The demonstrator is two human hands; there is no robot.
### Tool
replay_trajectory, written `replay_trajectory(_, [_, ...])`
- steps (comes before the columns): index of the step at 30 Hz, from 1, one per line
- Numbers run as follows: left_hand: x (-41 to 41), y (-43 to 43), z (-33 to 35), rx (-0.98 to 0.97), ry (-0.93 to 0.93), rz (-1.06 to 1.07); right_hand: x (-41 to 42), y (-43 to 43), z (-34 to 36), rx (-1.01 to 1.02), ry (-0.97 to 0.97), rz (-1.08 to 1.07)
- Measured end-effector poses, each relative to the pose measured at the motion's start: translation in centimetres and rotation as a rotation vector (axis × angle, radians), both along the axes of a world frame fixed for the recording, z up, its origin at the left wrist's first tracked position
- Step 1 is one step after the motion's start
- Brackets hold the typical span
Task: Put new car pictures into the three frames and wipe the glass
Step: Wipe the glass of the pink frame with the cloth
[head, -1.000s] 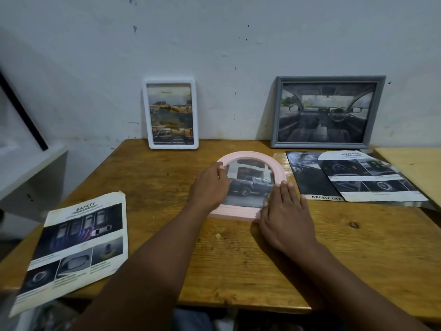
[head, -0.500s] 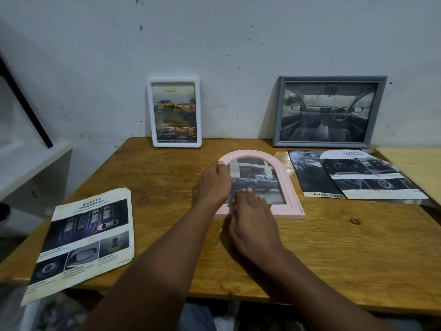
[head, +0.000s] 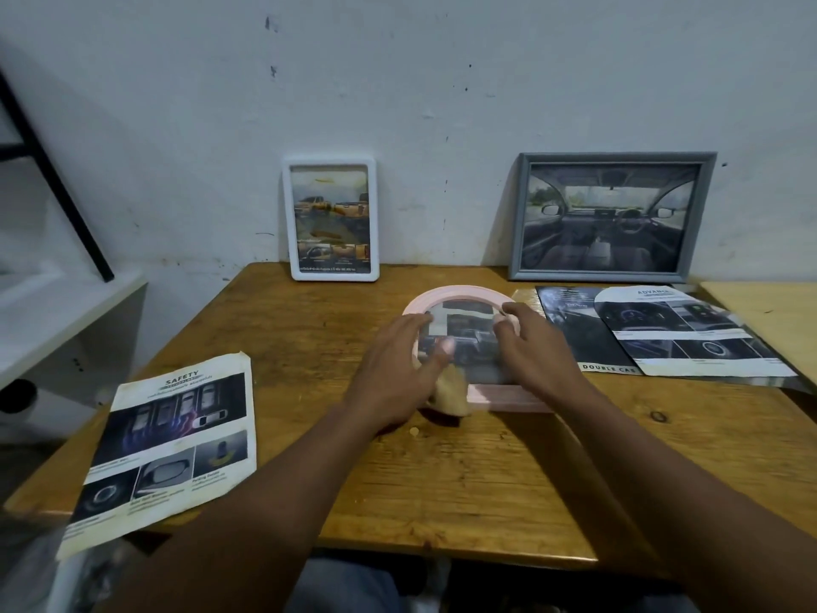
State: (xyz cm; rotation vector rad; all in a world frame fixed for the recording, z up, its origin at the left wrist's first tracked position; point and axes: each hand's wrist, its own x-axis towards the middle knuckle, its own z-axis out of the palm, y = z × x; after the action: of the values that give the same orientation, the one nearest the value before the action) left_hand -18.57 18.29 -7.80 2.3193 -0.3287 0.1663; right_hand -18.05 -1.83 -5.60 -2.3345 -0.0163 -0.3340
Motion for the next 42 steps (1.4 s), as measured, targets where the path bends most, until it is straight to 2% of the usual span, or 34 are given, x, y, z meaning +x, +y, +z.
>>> replay_trajectory(3, [-2.3, 0.3, -0.6, 0.291, -0.229, -0.143, 2.0, -1.1, -2.3, -0.191, 0.116, 0.036])
replay_trajectory(5, [-2.7, 0.7, -1.1, 0.375, -0.281, -0.190, 2.4, -1.0, -3.3, -0.321, 0.158, 0.060])
replay_trajectory(9, [-2.7, 1.9, -1.1, 0.455, -0.358, -0.215, 2.5, -0.9, -3.4, -0.408, 0.176, 0.087])
replay_trajectory(15, [-3.2, 3.5, -1.3, 0.382, -0.201, -0.114, 2.4, -1.0, -3.5, -0.465, 0.175, 0.101])
replay_trajectory(21, [-1.8, 1.9, -0.2, 0.297, -0.069, 0.158, 2.2, -1.0, -3.4, -0.489, 0.160, 0.107])
replay_trajectory(26, [1.6, 0.7, 0.8, 0.283, 0.040, 0.215, 2.2, -0.8, -3.3, -0.532, 0.169, 0.102])
replay_trajectory(33, [8.3, -1.6, 1.4, 0.319, 0.112, 0.194, 2.1, -0.8, -3.5, -0.546, 0.184, 0.093])
replay_trajectory(39, [13.2, -3.5, 0.9, 0.433, 0.110, 0.045, 1.8, -0.4, -3.4, -0.553, 0.190, 0.070])
replay_trajectory(42, [13.6, -3.5, 0.4, 0.430, 0.081, -0.019, 1.9, -0.6, -3.2, -0.506, 0.201, 0.078])
